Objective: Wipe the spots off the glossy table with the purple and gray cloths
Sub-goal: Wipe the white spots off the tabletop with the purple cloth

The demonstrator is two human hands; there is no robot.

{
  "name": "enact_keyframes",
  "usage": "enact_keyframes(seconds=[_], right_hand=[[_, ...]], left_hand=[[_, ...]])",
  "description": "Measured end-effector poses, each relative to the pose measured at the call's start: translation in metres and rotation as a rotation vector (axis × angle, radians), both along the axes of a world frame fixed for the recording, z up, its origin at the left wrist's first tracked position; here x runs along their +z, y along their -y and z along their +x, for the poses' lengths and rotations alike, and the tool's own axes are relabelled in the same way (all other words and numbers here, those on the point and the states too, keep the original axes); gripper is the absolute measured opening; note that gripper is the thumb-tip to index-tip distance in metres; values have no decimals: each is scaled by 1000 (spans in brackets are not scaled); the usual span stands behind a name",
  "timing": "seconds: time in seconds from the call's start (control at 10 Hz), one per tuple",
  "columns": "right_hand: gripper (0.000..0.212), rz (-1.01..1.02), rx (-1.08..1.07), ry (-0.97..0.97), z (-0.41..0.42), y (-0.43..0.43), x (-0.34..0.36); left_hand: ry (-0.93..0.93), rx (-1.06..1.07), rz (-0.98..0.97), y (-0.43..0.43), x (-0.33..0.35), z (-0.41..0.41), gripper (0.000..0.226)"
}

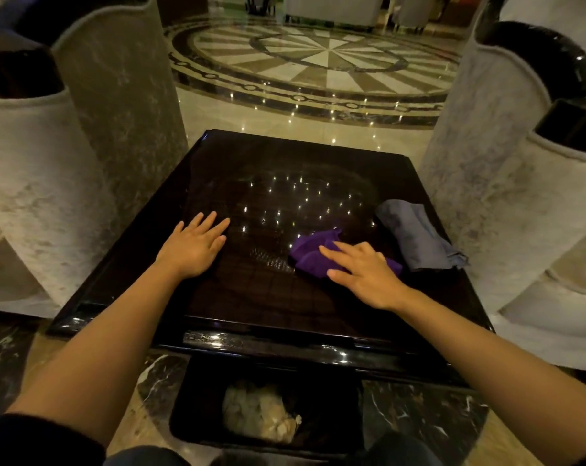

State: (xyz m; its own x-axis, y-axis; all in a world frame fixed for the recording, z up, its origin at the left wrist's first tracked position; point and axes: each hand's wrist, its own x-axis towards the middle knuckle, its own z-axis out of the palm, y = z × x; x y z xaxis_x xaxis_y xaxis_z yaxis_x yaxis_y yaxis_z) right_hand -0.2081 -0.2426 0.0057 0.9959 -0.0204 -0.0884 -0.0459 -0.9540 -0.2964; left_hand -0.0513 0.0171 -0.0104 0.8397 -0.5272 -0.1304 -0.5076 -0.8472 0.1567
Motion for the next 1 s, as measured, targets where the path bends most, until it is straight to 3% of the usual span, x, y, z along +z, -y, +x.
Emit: enact_keyframes(seconds=[0.4,0.6,0.8,0.9,1.0], right_hand=[[48,-75,211,87,-59,-70,1],[43,13,346,152,-73,-101,3],[37,399,372,130,-71,-113,20],[33,478,341,234,-58,-102,36],[32,593,160,305,-27,-81,61]], left_hand=[[5,7,-3,-1,-1,0,49],[2,7,-5,0,-1,0,49],[-6,13,-9,0,-3,3,49],[-6,12,-17,-1,-4,4,49],[1,-2,-13,-1,-4,5,49]])
